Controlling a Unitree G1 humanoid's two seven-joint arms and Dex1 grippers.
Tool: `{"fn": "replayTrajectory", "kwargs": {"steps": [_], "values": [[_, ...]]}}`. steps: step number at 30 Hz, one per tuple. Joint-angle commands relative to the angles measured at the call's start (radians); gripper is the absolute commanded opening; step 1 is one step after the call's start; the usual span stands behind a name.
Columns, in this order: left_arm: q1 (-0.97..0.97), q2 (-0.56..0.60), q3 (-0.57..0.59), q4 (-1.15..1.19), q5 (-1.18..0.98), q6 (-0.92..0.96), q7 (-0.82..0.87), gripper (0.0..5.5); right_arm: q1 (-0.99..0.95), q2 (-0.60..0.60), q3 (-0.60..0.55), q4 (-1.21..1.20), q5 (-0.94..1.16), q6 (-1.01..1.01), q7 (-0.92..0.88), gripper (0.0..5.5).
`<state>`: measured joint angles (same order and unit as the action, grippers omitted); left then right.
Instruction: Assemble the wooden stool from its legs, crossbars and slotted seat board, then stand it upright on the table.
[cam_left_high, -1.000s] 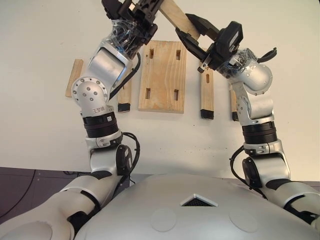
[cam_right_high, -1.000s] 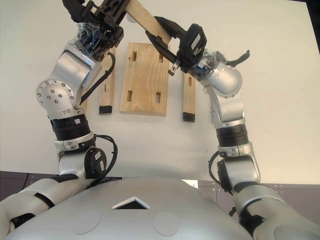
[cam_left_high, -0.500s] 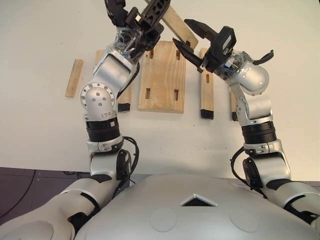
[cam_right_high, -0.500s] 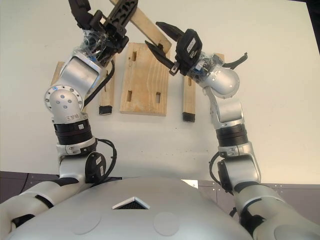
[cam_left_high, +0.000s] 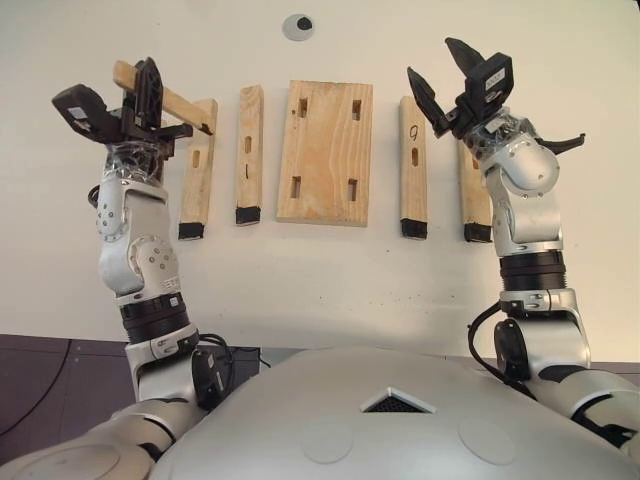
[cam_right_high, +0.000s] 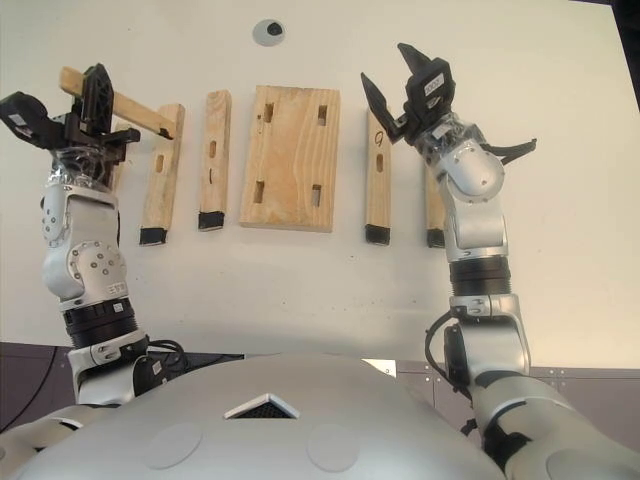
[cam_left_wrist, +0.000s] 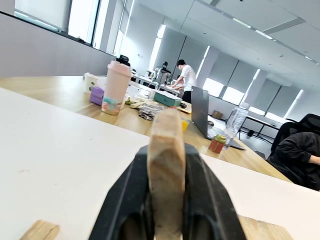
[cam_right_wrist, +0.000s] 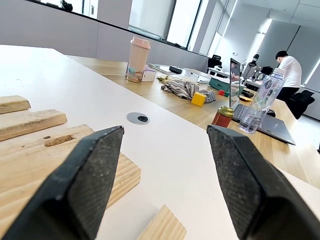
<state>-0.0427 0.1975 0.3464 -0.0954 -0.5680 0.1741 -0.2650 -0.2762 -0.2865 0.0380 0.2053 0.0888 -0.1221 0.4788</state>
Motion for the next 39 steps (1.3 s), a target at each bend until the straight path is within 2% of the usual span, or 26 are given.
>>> {"fn": "replayTrajectory", "kwargs": {"steps": [1,25,34,39], "values": [[0.014,0.011,0.015,0.022,0.026,-0.024,-0.005,0.38,0.012,-0.002,-0.005,-0.006,-0.001,0.004,-0.004,3.08],[0.107,0.006,-0.011,0.067,0.165,-0.09,-0.011,0.38,0.043,0.002,0.012,-0.004,-0.015,0.0,-0.011,3.08],[0.144,0.028,-0.101,0.234,0.282,-0.221,-0.082,0.38,0.039,0.012,0.022,-0.005,-0.002,0.013,0.002,3.08],[0.151,0.039,-0.138,0.339,0.297,-0.218,-0.121,0.38,0.022,0.02,0.016,-0.003,0.018,0.034,0.0,3.08]]}}
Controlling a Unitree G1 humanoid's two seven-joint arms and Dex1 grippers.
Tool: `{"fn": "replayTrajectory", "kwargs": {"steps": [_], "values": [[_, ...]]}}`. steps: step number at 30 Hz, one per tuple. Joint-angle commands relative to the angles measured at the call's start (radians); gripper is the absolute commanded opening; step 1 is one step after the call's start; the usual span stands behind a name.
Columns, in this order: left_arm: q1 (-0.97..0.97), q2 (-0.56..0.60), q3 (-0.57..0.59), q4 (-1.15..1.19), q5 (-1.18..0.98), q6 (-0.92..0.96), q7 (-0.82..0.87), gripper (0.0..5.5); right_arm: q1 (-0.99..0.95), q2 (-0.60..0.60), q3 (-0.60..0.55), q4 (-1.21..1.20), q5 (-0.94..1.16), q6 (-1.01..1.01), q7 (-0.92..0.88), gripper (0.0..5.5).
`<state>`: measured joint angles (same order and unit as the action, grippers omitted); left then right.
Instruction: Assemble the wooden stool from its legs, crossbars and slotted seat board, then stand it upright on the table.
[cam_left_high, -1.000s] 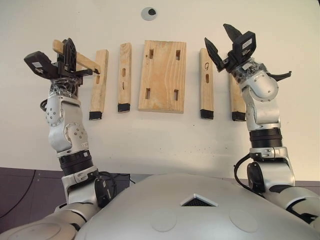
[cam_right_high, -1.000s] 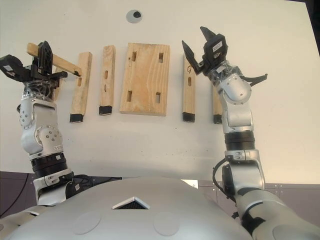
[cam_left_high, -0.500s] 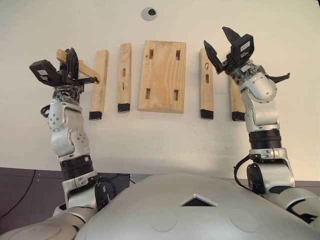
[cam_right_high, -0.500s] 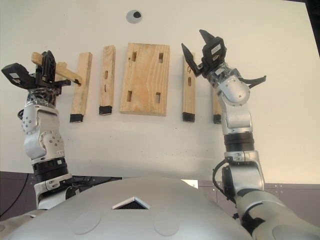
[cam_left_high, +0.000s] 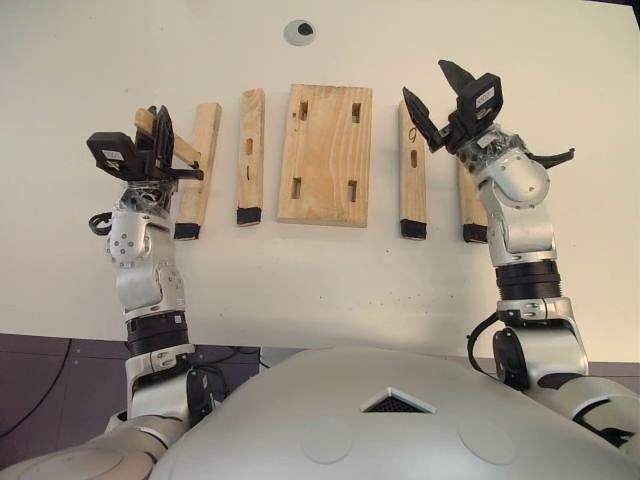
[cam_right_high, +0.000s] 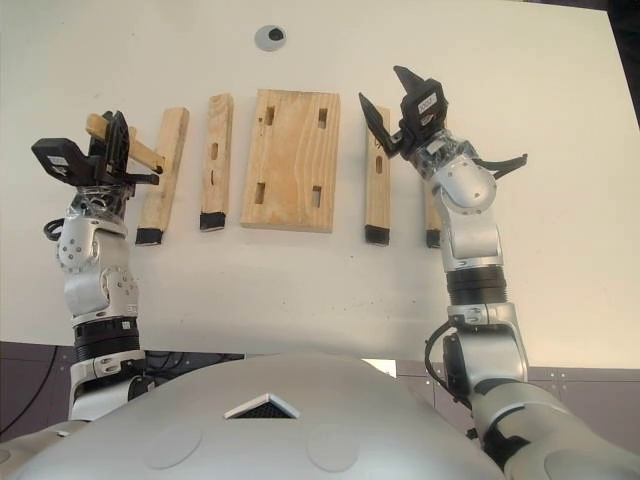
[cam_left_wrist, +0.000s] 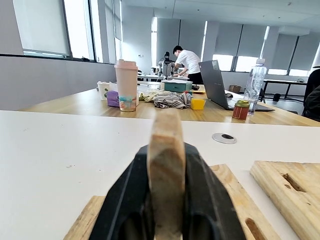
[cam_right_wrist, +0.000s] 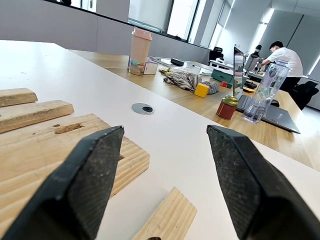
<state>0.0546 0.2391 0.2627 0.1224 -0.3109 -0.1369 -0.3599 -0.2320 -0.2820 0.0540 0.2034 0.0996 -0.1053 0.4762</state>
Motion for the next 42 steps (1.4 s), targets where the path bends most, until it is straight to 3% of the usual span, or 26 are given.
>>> {"fn": "replayTrajectory", "kwargs": {"steps": [1,10,11,16,22,33,37,42], "values": [[0.052,-0.002,-0.063,0.131,0.041,0.097,-0.03,0.38,-0.023,0.016,0.001,-0.002,0.007,0.018,0.002,3.08],[0.042,0.013,-0.044,0.075,0.018,0.073,-0.001,0.38,-0.02,0.025,0.01,-0.007,0.009,0.022,-0.012,3.08],[0.034,0.024,-0.034,0.037,0.011,0.072,0.003,0.74,-0.006,0.024,0.006,-0.018,0.01,0.025,-0.018,3.08],[0.055,0.096,-0.02,-0.182,-0.024,0.212,-0.015,1.45,0.06,0.018,0.001,-0.067,0.005,0.029,-0.044,3.08],[0.155,0.252,-0.069,-0.395,-0.028,0.665,-0.023,2.34,0.099,0.005,-0.014,-0.094,0.001,0.033,-0.073,3.08],[0.166,0.226,-0.041,-0.377,0.003,0.824,0.04,3.93,0.094,-0.005,-0.003,-0.086,0.0,0.038,-0.054,3.08],[0.159,0.21,-0.041,-0.381,-0.021,0.874,0.031,3.93,0.092,-0.001,0.003,-0.092,-0.003,0.044,-0.055,3.08],[0.144,0.235,-0.05,-0.361,-0.007,0.913,0.034,3.17,0.083,0.009,0.011,-0.091,-0.008,0.048,-0.06,3.08]]}}
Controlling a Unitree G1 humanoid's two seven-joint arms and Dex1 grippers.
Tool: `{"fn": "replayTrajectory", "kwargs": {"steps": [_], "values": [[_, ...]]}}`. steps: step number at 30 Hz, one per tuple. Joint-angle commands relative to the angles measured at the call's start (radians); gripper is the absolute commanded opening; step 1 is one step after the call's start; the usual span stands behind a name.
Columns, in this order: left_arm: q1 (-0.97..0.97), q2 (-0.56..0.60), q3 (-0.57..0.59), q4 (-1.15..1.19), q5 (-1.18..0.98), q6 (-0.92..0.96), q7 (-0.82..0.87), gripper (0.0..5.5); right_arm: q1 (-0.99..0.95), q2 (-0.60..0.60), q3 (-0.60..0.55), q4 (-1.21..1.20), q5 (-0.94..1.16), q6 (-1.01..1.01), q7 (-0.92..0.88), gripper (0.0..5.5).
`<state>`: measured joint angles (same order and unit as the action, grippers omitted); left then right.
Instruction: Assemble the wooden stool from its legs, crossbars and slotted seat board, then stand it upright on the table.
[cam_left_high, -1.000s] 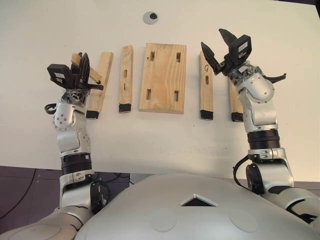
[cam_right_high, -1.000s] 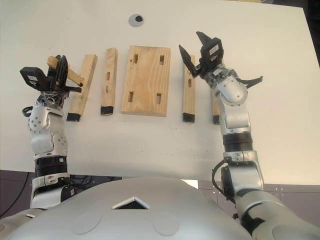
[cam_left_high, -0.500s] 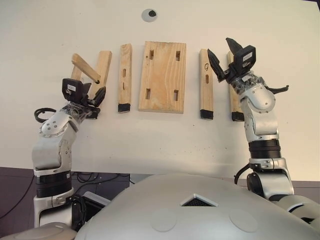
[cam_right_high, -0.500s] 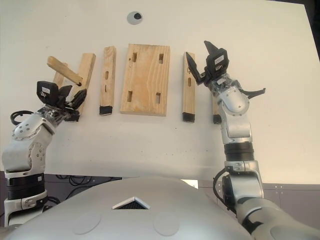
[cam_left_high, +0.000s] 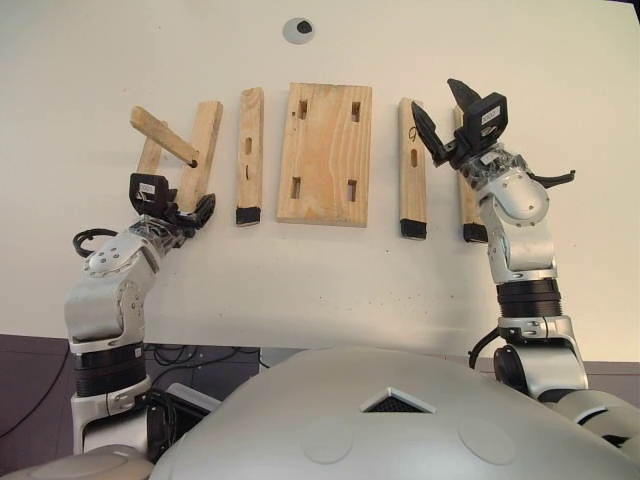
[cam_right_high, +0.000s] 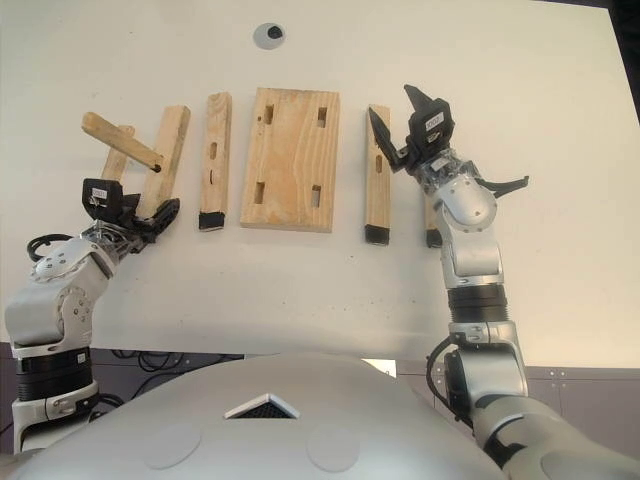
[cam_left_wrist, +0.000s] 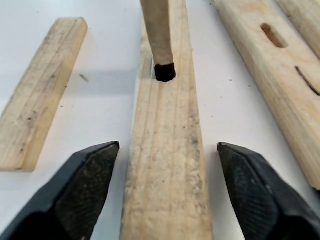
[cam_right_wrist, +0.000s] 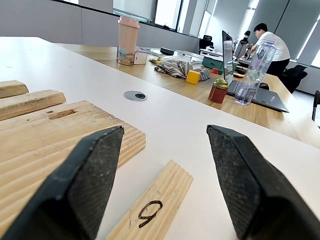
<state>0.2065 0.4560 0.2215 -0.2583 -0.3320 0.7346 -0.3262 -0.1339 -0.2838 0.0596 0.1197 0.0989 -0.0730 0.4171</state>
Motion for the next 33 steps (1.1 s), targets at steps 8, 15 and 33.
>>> {"fn": "replayTrajectory", "kwargs": {"steps": [8,15,33], "values": [[-0.01,0.047,-0.048,0.045,0.105,-0.095,-0.009,2.04,-0.037,0.013,0.005,-0.011,-0.006,0.023,-0.008,3.08],[-0.316,0.017,0.049,-0.016,-0.208,-0.066,-0.168,2.0,-0.122,0.018,-0.057,-0.066,0.202,0.145,0.105,3.08],[-0.583,-0.131,0.064,0.148,-1.064,0.521,-0.139,2.0,-0.401,0.076,-0.282,-0.032,1.262,1.141,0.082,3.08]]}}
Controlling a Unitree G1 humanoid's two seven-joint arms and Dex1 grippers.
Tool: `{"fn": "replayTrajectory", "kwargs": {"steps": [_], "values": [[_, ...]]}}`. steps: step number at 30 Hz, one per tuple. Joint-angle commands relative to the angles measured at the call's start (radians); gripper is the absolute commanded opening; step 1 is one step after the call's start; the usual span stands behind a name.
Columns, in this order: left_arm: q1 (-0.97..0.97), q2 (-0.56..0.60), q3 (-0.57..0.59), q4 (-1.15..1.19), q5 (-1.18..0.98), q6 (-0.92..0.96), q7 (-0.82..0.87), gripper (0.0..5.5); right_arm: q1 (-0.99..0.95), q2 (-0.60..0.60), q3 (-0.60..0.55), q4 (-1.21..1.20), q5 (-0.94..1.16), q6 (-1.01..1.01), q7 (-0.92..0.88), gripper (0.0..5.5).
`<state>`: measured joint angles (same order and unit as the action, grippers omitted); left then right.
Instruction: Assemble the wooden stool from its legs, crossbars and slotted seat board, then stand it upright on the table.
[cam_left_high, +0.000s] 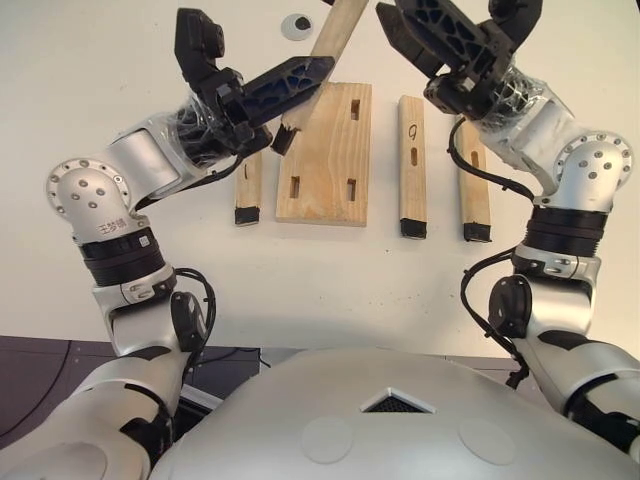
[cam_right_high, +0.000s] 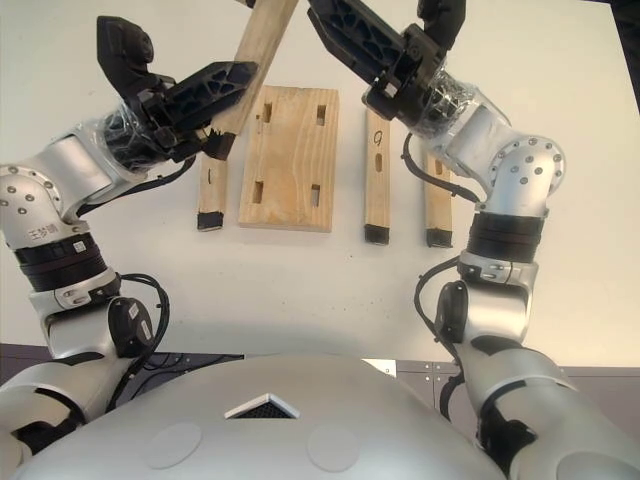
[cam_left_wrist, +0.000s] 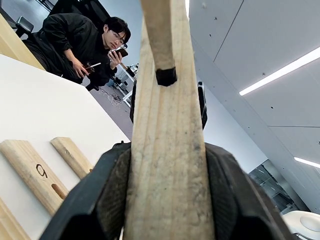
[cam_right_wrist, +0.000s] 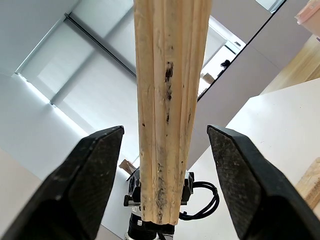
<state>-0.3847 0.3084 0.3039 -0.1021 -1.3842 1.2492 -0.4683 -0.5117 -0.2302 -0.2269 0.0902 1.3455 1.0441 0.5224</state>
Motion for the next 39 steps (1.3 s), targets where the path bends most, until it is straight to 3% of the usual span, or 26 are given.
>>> {"fn": "replayTrajectory", "kwargs": {"steps": [1,6,12,19,20,26,29,34,39], "values": [[0.012,0.018,-0.025,-0.01,-0.01,0.005,0.001,2.0,-0.024,0.026,0.004,-0.003,0.012,0.029,-0.028,3.08],[0.031,0.022,-0.056,-0.027,-0.018,0.0,-0.004,2.0,-0.03,0.047,0.01,0.001,0.005,0.045,-0.043,3.08],[0.038,0.027,-0.064,-0.031,-0.031,-0.01,0.001,2.0,-0.033,0.052,-0.001,0.02,0.016,0.055,-0.05,2.08],[0.034,0.053,-0.071,-0.013,0.004,-0.026,-0.006,2.0,-0.024,0.06,0.005,0.021,-0.025,0.038,-0.04,2.06],[0.034,0.054,-0.073,0.004,0.02,-0.033,0.002,2.38,-0.02,0.06,0.006,0.022,-0.037,0.033,-0.035,2.06],[0.075,0.082,-0.049,0.082,0.079,-0.067,-0.043,3.31,0.056,0.02,0.065,-0.041,-0.206,-0.072,0.077,2.06],[0.163,0.116,-0.036,0.087,0.154,-0.113,-0.057,3.96,0.106,-0.05,0.107,-0.047,-0.378,-0.235,0.213,2.06],[0.239,0.132,-0.011,0.12,0.249,-0.176,-0.068,4.0,0.169,-0.133,0.166,-0.024,-0.564,-0.445,0.423,2.06],[0.228,0.125,-0.016,0.156,0.301,-0.203,-0.071,4.0,0.18,-0.128,0.214,0.052,-0.689,-0.574,0.51,2.06]]}}
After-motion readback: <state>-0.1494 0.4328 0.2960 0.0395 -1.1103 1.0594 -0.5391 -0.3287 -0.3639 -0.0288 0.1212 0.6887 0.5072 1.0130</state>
